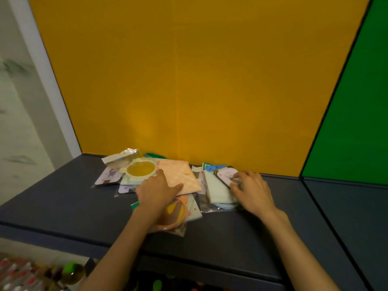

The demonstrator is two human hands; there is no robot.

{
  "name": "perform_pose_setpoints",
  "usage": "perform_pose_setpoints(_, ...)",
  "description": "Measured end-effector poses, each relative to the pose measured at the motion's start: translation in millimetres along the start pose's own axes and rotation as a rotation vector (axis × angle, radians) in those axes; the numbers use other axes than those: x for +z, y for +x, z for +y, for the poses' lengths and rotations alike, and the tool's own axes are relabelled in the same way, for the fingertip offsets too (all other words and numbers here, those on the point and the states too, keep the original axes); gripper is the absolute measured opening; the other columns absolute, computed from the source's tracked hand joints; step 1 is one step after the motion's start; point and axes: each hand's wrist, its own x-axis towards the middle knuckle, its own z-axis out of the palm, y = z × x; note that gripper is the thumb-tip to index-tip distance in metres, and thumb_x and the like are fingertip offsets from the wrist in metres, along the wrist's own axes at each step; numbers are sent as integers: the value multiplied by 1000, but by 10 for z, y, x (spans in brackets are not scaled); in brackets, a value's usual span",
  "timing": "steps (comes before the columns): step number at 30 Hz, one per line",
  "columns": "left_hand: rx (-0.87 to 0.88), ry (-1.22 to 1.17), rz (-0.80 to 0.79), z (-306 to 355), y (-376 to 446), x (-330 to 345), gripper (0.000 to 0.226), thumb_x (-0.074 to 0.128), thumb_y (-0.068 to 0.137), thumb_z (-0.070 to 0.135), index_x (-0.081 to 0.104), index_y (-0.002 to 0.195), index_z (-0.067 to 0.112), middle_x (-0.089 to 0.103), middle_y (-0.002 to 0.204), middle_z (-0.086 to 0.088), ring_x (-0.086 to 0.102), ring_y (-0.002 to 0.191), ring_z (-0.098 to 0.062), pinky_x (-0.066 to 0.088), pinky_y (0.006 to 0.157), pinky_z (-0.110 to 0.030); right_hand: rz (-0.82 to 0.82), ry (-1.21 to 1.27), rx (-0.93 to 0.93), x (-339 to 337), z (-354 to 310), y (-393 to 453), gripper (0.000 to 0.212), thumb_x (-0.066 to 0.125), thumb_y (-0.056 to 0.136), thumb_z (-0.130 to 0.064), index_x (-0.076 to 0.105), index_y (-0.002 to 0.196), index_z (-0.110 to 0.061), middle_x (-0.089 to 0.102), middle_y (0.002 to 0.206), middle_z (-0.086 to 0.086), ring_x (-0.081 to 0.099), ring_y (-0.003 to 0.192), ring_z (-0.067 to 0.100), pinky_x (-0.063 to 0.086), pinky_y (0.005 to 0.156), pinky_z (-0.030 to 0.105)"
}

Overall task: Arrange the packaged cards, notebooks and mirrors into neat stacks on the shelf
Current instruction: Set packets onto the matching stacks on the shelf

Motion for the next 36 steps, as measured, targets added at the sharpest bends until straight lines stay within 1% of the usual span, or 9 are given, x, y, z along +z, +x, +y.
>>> perform_pose_setpoints(10,-43,-342,-28,-8,41,-47,76,77,75,57,46,125,10,63,110,-8,61,104,-28,43,73,-34,-73,-69,218,78,127,-59,62,45,92,-59,42,137,-17,52,135,14,47,123,35,41,95,46)
perform_pose_setpoints(14,-170,-702,-198,-107,182,-94,56,84,75,38,58,113,7,69,93,-6,70,86,-25,58,79,-45,-105,-49,222,78,145,-57,60,44,92,-63,45,131,-17,57,132,12,50,120,34,42,92,44)
perform_pose_setpoints(16,-218,-844,-255,-145,240,-172,52,82,78,29,61,119,6,70,102,-9,69,92,-28,57,86,-47,-107,-31,236,63,140,-52,63,47,91,-63,46,132,-16,56,132,14,49,121,34,42,93,44)
perform_pose_setpoints(18,-233,-950,-297,-151,244,-267,45,78,83,21,59,121,6,67,112,-12,64,97,-28,54,82,-41,-95,-4,253,41,131,-44,68,53,88,-64,47,133,-13,54,132,15,48,122,35,43,93,44)
perform_pose_setpoints(21,-231,-1117,-317,-161,188,-356,30,70,89,8,57,115,3,66,112,-17,64,86,-25,51,64,-33,-93,62,300,6,108,-45,70,65,79,-66,51,122,-12,55,126,13,47,120,33,42,86,40)
perform_pose_setpoints(25,-186,-1277,-358,-168,54,-478,34,69,89,4,57,121,5,68,112,-15,66,89,-24,55,70,-34,-57,156,388,-11,116,-61,69,77,60,-70,55,95,-15,60,110,9,53,107,29,38,69,34)
perform_pose_setpoints(29,-161,-1437,-469,-119,-90,-544,29,64,90,-3,55,117,6,68,106,-12,68,90,-25,61,56,-31,-15,351,487,-68,59,-139,50,85,65,-52,65,89,-13,68,91,3,64,84,22,44,59,31)
perform_pose_setpoints(33,-107,-1497,-505,-68,-174,-454,27,63,90,-4,59,115,5,70,110,-12,70,97,-28,63,63,-32,8,843,578,-108,28,-346,32,71,90,-20,59,105,5,75,80,16,71,61,26,54,49,30)
perform_pose_setpoints(36,-72,-1499,-546,27,-220,-335,24,64,91,-3,63,112,8,73,109,-9,71,96,-24,63,68,-33,58,970,625,-184,83,-552,24,63,96,-16,58,105,5,74,90,20,73,64,25,55,46,27)
